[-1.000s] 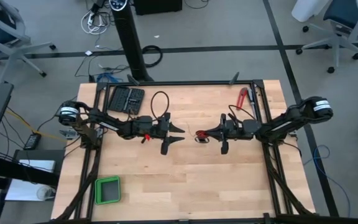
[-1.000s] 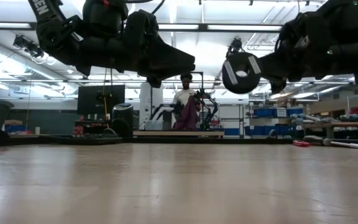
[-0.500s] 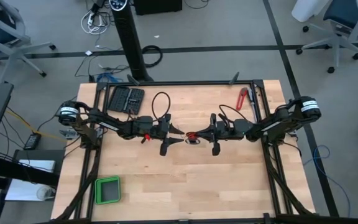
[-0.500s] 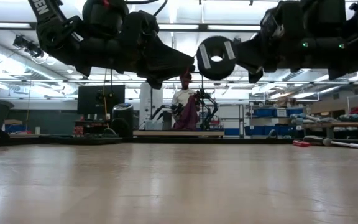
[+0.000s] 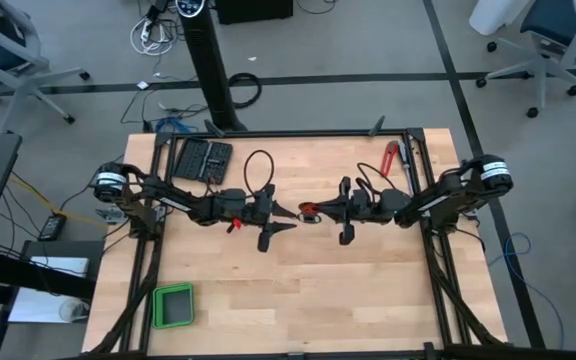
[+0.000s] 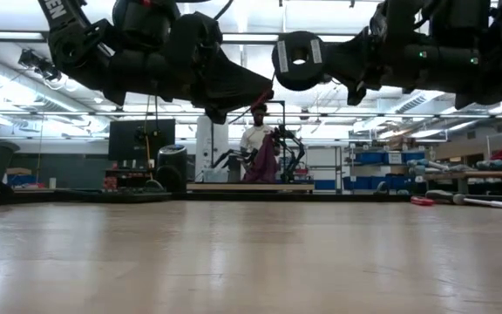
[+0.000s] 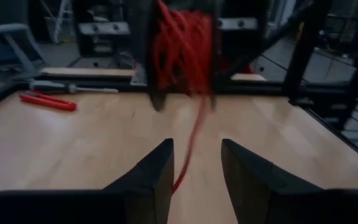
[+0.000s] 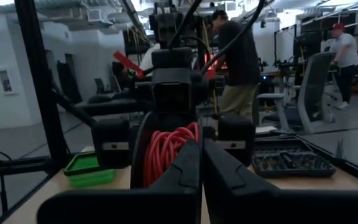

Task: Coil cords
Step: Coil the red wire onto the black spool

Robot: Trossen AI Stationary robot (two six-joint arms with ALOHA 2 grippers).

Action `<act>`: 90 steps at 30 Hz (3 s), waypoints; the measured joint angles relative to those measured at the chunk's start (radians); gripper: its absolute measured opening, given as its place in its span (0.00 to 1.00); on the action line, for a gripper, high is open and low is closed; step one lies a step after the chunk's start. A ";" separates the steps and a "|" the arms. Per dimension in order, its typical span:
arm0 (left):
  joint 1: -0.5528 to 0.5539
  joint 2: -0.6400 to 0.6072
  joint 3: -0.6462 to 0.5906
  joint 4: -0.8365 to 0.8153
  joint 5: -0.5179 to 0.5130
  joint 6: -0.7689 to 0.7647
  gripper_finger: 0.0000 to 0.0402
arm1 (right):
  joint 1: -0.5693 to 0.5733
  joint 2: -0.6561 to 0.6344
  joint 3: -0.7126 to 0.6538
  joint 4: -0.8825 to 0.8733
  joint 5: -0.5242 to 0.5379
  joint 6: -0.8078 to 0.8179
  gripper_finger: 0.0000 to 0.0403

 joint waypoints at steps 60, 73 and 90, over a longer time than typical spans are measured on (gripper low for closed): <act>-0.013 -0.038 0.107 -0.147 0.026 0.071 0.34 | -0.064 0.023 -0.104 0.134 -0.098 -0.041 0.01; -0.012 -0.036 0.136 -0.201 -0.026 0.085 0.34 | -0.056 0.023 -0.091 0.134 -0.098 -0.052 0.01; -0.014 -0.036 0.135 -0.183 -0.109 0.072 0.04 | -0.056 0.024 -0.011 0.022 -0.085 -0.078 0.01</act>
